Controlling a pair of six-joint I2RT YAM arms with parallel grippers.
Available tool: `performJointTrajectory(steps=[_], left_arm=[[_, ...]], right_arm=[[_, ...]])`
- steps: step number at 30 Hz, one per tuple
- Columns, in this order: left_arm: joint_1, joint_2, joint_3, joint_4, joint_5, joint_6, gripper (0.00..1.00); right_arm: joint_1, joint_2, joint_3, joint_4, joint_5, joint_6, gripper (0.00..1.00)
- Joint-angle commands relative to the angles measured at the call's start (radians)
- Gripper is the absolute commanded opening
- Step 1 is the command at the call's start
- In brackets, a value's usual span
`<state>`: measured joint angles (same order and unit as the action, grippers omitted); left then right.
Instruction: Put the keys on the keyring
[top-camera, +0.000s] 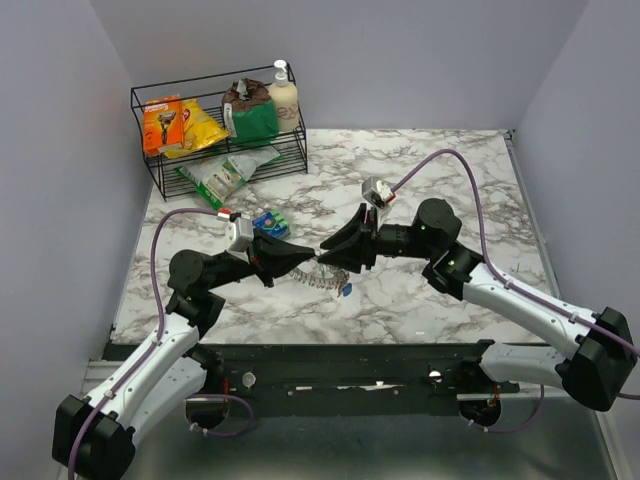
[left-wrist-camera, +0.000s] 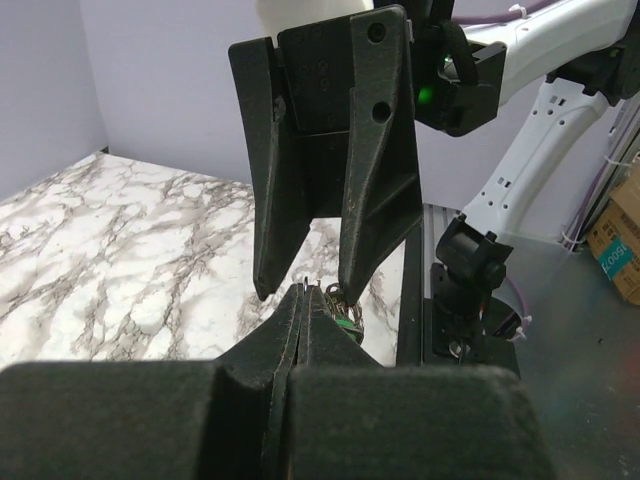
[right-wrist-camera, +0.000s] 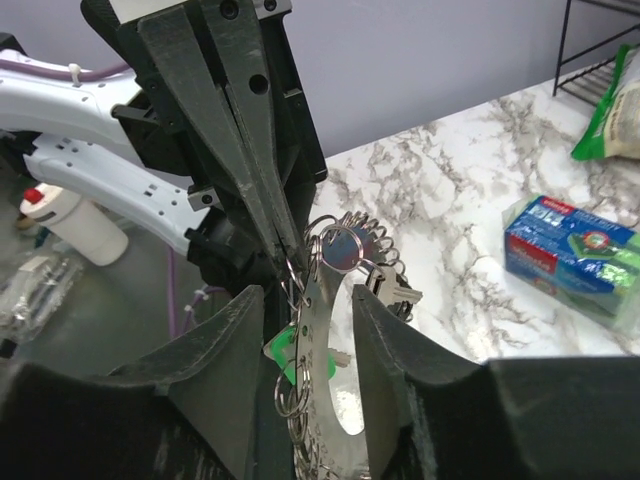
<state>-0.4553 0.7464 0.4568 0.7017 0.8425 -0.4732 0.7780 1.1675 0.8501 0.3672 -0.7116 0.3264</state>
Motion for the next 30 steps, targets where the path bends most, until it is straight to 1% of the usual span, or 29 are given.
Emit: performJointTrajectory(steps=[1, 4, 5, 8, 15, 23, 26, 27, 29, 30], left_arm=[[-0.009, -0.007, 0.003, 0.059, 0.006, -0.005, 0.0], [-0.013, -0.005, 0.005, 0.059, 0.003, -0.007, 0.0], [-0.014, -0.005, 0.005, 0.059, 0.003, -0.008, 0.0], [-0.016, -0.005, 0.005, 0.059, 0.003, -0.007, 0.0], [-0.019, -0.01, 0.009, 0.041, 0.006, 0.004, 0.0], [-0.019, -0.019, 0.025, -0.016, -0.002, 0.03, 0.0], [-0.019, -0.024, 0.043, -0.062, 0.0, 0.051, 0.2], [-0.017, -0.025, 0.051, -0.077, 0.009, 0.06, 0.32], [-0.017, -0.024, 0.078, -0.131, 0.018, 0.085, 0.4], [-0.017, -0.022, 0.088, -0.148, 0.021, 0.091, 0.46]], right_arm=[[0.004, 0.018, 0.012, 0.038, -0.037, 0.02, 0.44], [0.004, 0.026, 0.015, 0.044, -0.042, 0.034, 0.33], [0.004, 0.03, 0.014, 0.044, -0.045, 0.037, 0.19], [0.004, 0.038, 0.026, 0.035, -0.054, 0.04, 0.01], [0.004, 0.02, 0.03, 0.003, -0.04, 0.013, 0.01], [0.004, -0.002, 0.046, -0.056, -0.04, -0.021, 0.01], [0.004, -0.015, 0.049, -0.089, -0.029, -0.036, 0.01], [0.003, -0.019, 0.053, -0.1, -0.023, -0.039, 0.01], [0.004, -0.029, 0.055, -0.135, -0.014, -0.056, 0.01], [0.004, -0.031, 0.056, -0.145, -0.011, -0.061, 0.01]])
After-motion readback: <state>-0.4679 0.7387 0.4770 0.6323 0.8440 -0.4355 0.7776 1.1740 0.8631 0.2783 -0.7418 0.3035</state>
